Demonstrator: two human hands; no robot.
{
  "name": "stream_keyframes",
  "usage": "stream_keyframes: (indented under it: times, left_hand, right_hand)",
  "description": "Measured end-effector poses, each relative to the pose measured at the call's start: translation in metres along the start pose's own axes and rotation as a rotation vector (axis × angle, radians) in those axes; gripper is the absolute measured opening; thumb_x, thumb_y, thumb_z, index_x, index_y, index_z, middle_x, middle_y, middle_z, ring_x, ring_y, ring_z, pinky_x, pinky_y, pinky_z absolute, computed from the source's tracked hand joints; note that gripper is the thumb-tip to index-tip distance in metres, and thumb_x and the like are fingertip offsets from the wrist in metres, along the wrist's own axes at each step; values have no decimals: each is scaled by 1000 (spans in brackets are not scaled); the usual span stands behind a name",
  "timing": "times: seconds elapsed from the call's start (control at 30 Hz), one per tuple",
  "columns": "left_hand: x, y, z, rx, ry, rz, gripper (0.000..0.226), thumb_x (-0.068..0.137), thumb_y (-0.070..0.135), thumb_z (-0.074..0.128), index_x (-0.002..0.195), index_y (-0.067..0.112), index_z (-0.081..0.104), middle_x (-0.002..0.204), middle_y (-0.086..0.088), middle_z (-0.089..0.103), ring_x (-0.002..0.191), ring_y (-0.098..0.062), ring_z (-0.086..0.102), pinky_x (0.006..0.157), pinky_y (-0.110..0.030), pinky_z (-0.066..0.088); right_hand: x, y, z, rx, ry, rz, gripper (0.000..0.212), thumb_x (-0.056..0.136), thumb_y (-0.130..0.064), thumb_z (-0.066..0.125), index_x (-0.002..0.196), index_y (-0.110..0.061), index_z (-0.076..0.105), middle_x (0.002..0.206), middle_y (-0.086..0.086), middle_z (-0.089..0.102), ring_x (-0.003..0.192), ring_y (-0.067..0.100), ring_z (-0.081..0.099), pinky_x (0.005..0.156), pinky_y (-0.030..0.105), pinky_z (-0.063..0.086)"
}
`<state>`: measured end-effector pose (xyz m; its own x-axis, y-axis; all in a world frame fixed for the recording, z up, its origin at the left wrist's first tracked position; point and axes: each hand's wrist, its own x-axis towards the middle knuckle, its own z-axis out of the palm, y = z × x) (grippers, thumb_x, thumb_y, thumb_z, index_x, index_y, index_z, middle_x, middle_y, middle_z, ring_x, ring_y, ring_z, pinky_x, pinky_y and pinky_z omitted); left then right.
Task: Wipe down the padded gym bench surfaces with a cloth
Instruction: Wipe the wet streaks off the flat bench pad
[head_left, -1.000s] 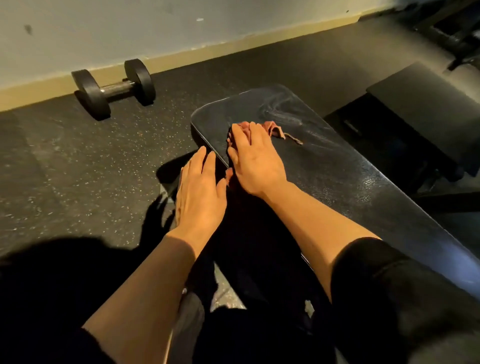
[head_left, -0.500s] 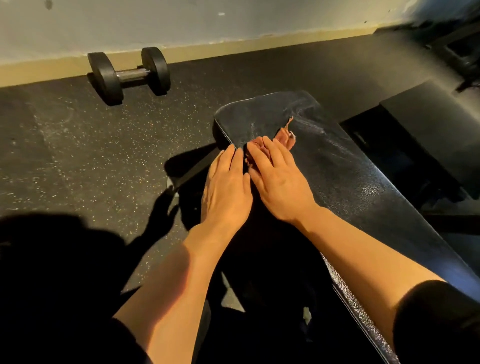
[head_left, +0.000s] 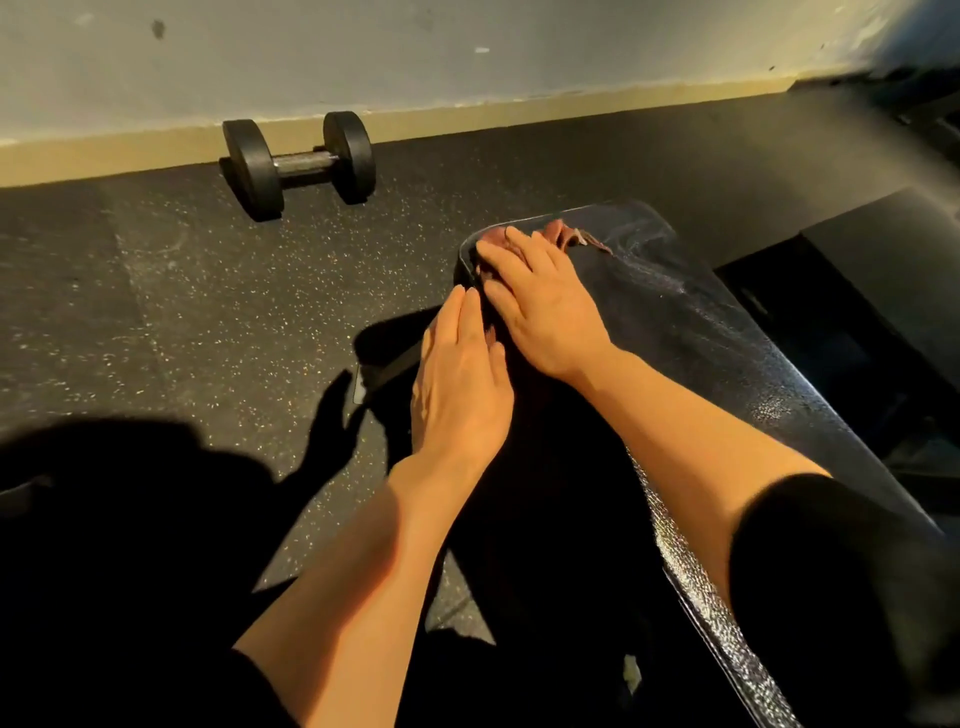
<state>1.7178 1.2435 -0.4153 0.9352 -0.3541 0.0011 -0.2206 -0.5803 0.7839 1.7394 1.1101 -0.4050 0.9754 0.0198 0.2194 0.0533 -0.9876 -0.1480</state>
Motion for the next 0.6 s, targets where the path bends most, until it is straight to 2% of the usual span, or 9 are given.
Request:
stream_keyframes:
  times: [0.07, 0.13, 0.23, 0.3, 0.37, 0.47, 0.53, 0.6]
  left_hand:
    - [0, -3, 0, 7, -13, -3, 57, 101, 17, 40, 151, 14, 16, 159, 1, 13, 145, -16, 13, 114, -26, 14]
    - [0, -3, 2, 5, -37, -1, 57, 101, 17, 40, 152, 14, 15, 159, 1, 13, 145, -15, 12, 114, -25, 13]
    - [2, -1, 6, -14, -58, -7, 56, 101, 17, 40, 152, 14, 17, 159, 0, 15, 144, -16, 13, 114, -24, 11]
    - [4, 0, 9, -23, -52, -6, 55, 100, 17, 41, 151, 13, 20, 158, -1, 18, 144, -17, 15, 114, -25, 13]
    - [4, 2, 10, -17, -41, -3, 56, 100, 18, 42, 151, 14, 20, 158, 0, 18, 144, -17, 15, 114, -25, 14]
    - [6, 3, 8, -27, 17, 17, 57, 99, 16, 45, 151, 16, 21, 157, 1, 19, 142, -9, 15, 111, -16, 12]
    - [6, 3, 7, -50, 48, 25, 56, 99, 15, 45, 150, 17, 23, 156, 2, 21, 136, -1, 18, 106, -7, 13]
    - [4, 5, 6, -25, 33, 36, 57, 100, 17, 43, 152, 15, 18, 158, 2, 16, 141, -7, 15, 110, -15, 12]
  right_hand:
    - [-21, -3, 0, -8, 47, -89, 40, 98, -23, 44, 134, -7, 53, 140, 13, 50, 135, 19, 29, 114, 26, 8]
    - [-21, 1, 2, -17, 3, -105, 41, 98, -26, 43, 134, -9, 53, 141, 13, 48, 136, 19, 28, 116, 27, 8]
    - [0, 12, 4, 17, -104, -74, 46, 99, -34, 35, 138, -13, 49, 146, 10, 44, 140, 24, 31, 119, 33, 13]
    - [21, 20, 6, 57, -101, -60, 43, 99, -27, 38, 137, -11, 48, 145, 11, 45, 140, 25, 32, 117, 30, 12]
    - [43, 23, 2, 67, -102, 31, 41, 102, -24, 38, 140, -12, 44, 147, 10, 41, 141, 24, 28, 116, 28, 10]
    - [54, 22, 3, -8, -110, 111, 43, 104, -28, 32, 145, -17, 37, 153, 8, 33, 144, 20, 20, 116, 29, 6]
    - [36, 18, 3, 9, -94, 41, 44, 103, -31, 32, 145, -18, 37, 153, 7, 32, 145, 19, 17, 117, 28, 2]
    - [14, 19, -1, 26, -104, -73, 46, 102, -34, 33, 144, -17, 39, 152, 9, 33, 144, 22, 20, 118, 29, 5]
